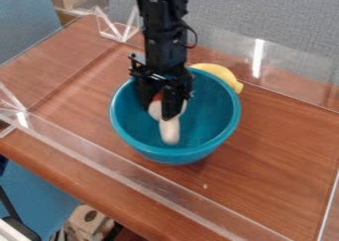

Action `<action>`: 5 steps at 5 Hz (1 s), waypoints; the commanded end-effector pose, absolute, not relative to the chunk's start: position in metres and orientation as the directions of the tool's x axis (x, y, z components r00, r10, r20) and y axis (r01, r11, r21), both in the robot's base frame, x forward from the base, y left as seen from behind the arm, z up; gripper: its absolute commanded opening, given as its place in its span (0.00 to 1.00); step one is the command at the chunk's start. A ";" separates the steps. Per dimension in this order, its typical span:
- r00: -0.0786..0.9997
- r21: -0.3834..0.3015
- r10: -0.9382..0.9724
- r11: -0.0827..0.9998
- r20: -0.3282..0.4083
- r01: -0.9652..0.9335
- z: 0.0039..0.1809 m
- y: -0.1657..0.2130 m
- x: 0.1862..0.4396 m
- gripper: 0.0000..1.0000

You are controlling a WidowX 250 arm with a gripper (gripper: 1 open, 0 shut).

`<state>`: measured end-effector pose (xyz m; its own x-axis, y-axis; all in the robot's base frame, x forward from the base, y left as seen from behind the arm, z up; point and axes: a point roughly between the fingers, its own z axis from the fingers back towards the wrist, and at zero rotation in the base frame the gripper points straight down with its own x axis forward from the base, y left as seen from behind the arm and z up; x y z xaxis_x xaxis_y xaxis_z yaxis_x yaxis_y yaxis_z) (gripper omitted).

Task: Remove the mushroom from the blue bowl and put it on the table

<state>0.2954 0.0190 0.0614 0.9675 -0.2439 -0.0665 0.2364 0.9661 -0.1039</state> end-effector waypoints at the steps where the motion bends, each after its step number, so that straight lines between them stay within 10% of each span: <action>1: 0.955 -0.087 -0.298 0.951 -0.001 0.296 0.076 0.008 0.312 0.00; 5: 0.947 -0.111 -0.321 0.941 -0.003 0.318 0.061 0.016 0.323 0.00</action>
